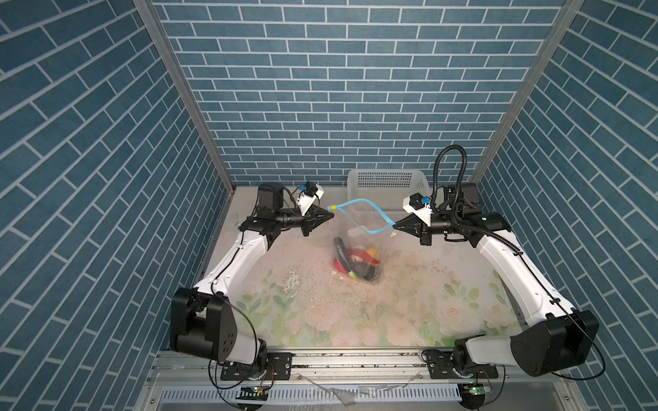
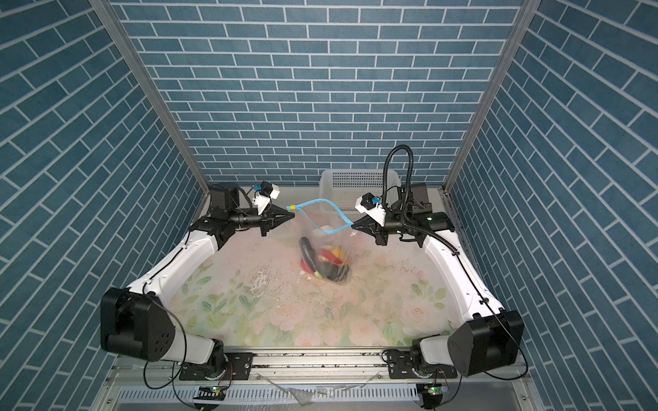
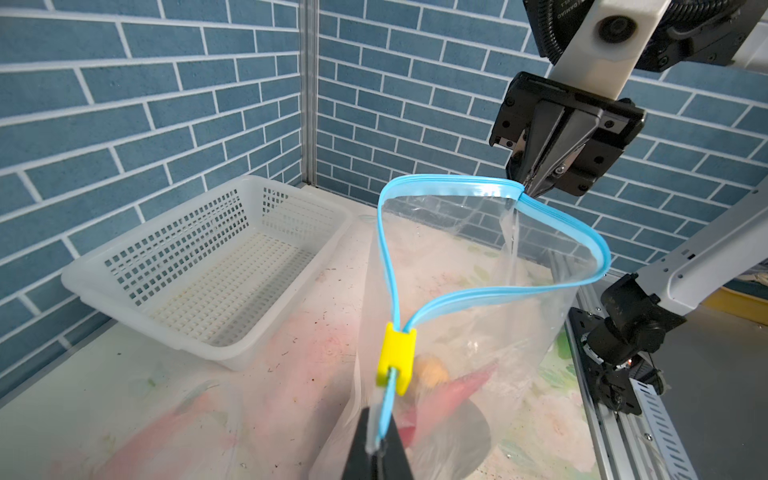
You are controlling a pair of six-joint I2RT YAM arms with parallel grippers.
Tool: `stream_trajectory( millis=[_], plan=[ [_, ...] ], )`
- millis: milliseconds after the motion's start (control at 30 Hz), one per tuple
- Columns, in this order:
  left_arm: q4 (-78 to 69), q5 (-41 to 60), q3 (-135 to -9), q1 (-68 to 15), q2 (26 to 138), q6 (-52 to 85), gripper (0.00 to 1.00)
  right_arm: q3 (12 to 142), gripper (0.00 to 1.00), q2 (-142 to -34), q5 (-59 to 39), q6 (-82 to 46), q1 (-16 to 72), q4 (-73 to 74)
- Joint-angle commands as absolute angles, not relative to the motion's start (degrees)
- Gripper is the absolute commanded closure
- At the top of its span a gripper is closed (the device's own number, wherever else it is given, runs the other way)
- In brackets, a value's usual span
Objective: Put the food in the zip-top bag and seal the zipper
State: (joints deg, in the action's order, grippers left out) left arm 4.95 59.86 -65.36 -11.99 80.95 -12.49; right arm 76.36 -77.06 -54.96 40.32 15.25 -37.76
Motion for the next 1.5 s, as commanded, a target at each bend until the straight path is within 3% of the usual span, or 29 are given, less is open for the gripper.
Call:
stream_trajectory(
  millis=[0,433,733,900,1033,1267,1367,1467],
  plan=[
    [2.88,53.66,-63.03,-12.01,76.54,-7.15,1.0,80.36,1.0,-74.57,-54.11,40.45,14.93,-40.18],
    [10.89,45.5,-57.59,-11.9,65.5,-3.49,1.0,83.68,1.0,-74.05,-51.01,39.93,14.9,-45.4],
    [6.7,44.26,-54.47,-10.37,64.73,-0.87,1.0,83.76,1.0,-74.32,-47.64,39.91,14.84,-47.5],
    [6.58,45.9,-57.18,-13.15,66.72,1.89,1.0,85.42,0.99,-76.05,-51.18,38.73,14.94,-48.68],
    [6.24,46.08,-57.74,-17.35,65.83,-0.26,1.0,86.15,0.81,-76.08,-52.92,38.68,15.31,-49.39],
    [7.45,46.98,-58.11,-19.06,65.67,-2.5,1.0,87.65,0.35,-75.12,-50.33,39.11,20.39,-49.33],
    [7.25,47.71,-57.92,-19.32,65.39,-2.89,1.0,89.95,0.24,-76.72,-47.66,40.63,24.81,-50.09],
    [7.94,48.03,-58.01,-19.51,65.15,-3.84,1.0,94.11,0.21,-79.72,-45.53,43.48,29.41,-52.29]
  ],
)
